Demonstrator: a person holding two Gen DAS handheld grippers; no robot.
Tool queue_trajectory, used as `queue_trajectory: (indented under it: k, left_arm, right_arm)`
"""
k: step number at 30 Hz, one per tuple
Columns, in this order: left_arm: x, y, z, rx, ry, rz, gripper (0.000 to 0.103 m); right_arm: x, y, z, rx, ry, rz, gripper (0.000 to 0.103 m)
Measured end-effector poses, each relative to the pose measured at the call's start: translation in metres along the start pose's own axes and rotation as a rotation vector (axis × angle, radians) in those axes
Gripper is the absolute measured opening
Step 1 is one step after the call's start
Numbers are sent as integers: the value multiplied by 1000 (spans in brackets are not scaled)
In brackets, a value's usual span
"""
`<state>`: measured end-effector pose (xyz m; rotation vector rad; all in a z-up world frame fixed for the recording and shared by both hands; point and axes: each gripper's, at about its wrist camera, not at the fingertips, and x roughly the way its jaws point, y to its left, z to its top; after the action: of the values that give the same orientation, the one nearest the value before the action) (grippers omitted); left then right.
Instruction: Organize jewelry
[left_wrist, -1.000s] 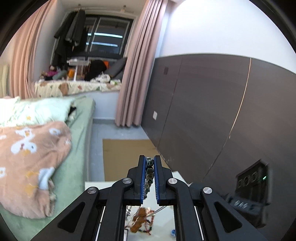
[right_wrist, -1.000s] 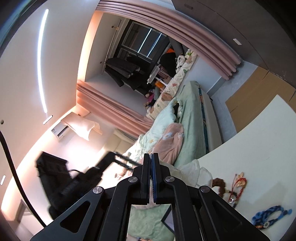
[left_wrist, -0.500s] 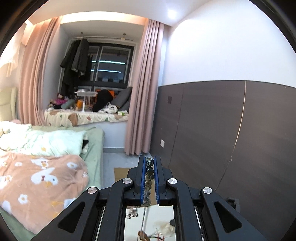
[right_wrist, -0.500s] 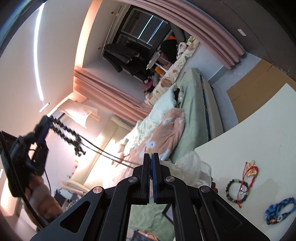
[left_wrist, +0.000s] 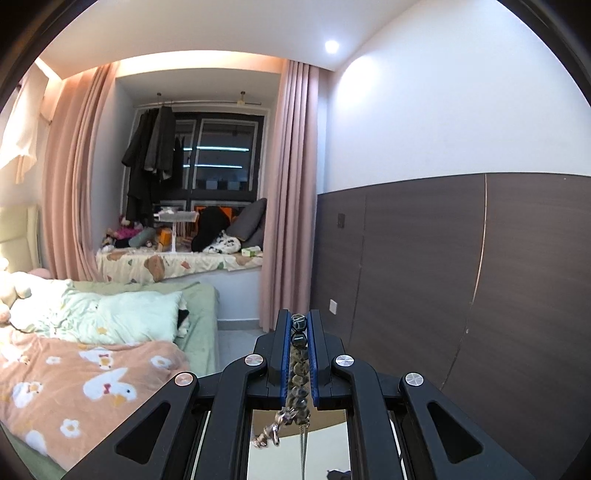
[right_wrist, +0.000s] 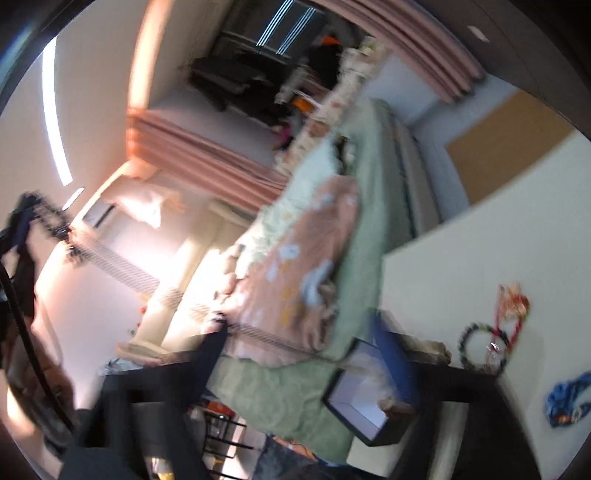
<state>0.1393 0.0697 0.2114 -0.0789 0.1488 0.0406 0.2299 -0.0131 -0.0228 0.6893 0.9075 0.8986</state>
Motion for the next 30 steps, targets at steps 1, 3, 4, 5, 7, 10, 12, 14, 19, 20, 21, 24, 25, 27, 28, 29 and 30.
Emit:
queue_trajectory:
  k: [1,3,4,5,7,10,12,14,19,20,21,24,25,27,28,29,30]
  left_arm:
    - [-1,1,1,3,-4,3,8]
    - [-3,2,3,10,-10,11,8]
    - [-5,4,4,14,-14,16,8]
    - [-5,4,5,14,-13,19,8]
    - [-4,7,5,17,-11,25,8]
    - [-3,9,3,18,-3,37,8]
    - [-1,12,0,17,1,45,8]
    - [-3,15,2,21,-3,52,8]
    - [-16,12,20,50,-55,73,8]
    - [-18,11,24,57,-60,78,8]
    - [-18,11,27,61,-62,80,8]
    - [-18,11,29,57,-60,78,8]
    - [-17,12,28,58,-60,80,8]
    - [-17,11,26,62,-60,84,8]
    - [-17,11,26,64,-61,87,8]
    - [-17,12,26,66,-62,90,8]
    - [-18,12,26,65,-64,91,8]
  right_arm:
    - [0,-2,1,0,2,-16,88]
    - [-3,-4,2,-5,4,-34,88]
    - [-5,-4,2,-10,0,-47,88]
    - [-6,-4,2,-13,-2,-58,88]
    - [-8,-6,2,-12,3,-75,88]
    - [-9,-11,2,-4,8,-98,88]
    - [-10,-12,4,-5,9,-115,88]
    - [-13,-14,3,-7,14,-128,88]
    - [-20,-15,3,-24,13,-159,88]
    - [-20,-16,3,-25,13,-162,88]
    - [-20,-16,3,-24,14,-163,88]
    - [-16,-13,2,-27,21,-169,88]
    - [-15,-13,2,-30,26,-172,88]
    - [-13,-11,0,-41,33,-177,88]
    - [-13,-10,-1,-48,35,-181,88]
    - [-13,-9,-2,-54,36,-185,88]
    - [-13,-9,-2,-56,37,-187,88]
